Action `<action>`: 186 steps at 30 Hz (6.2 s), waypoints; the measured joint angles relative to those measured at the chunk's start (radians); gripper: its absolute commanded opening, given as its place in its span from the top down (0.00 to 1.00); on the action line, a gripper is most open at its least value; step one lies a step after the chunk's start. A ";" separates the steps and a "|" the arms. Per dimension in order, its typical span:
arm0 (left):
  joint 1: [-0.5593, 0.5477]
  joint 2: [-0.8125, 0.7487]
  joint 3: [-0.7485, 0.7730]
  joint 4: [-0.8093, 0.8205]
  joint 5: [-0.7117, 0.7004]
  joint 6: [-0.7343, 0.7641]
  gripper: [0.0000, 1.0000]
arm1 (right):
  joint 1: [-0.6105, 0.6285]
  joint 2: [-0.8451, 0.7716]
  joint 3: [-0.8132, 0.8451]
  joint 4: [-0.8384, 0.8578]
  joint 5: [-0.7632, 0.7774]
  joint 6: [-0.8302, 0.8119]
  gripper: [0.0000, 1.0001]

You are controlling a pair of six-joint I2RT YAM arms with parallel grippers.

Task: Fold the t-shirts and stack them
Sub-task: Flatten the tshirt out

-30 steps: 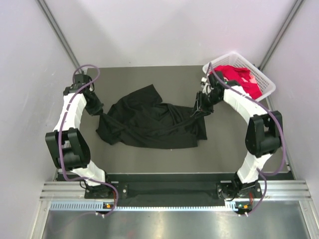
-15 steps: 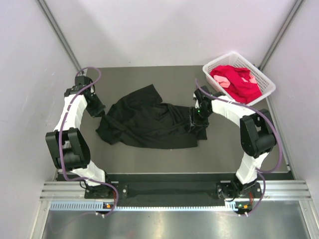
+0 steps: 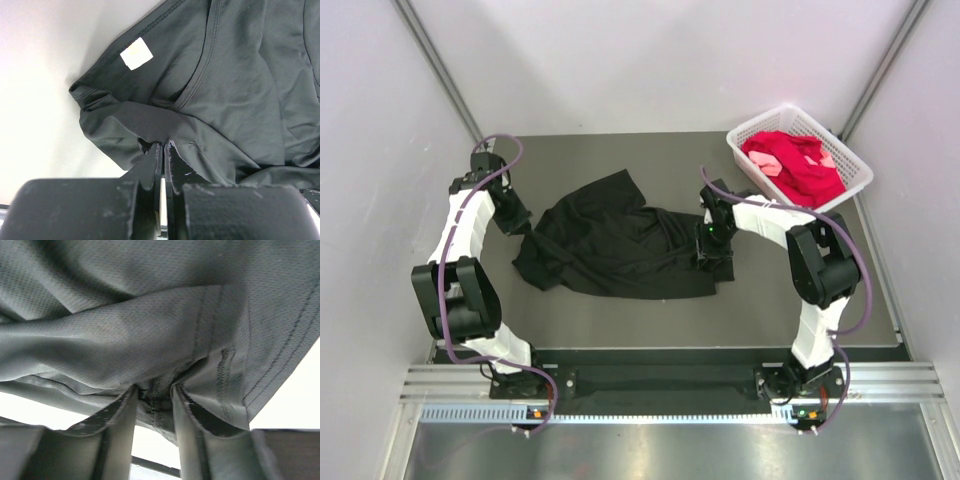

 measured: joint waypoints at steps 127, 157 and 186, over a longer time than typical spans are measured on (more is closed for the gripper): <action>0.000 -0.171 -0.234 0.037 0.052 0.005 1.00 | 0.138 -0.531 -0.678 0.205 0.019 1.052 0.71; 0.000 -0.282 -0.044 -0.045 -0.035 -0.031 1.00 | 0.098 -0.525 -0.087 -0.035 0.358 0.293 1.00; -0.089 -0.606 0.808 -0.069 -0.235 -0.039 1.00 | 0.168 -0.679 0.628 -0.297 0.333 -0.001 1.00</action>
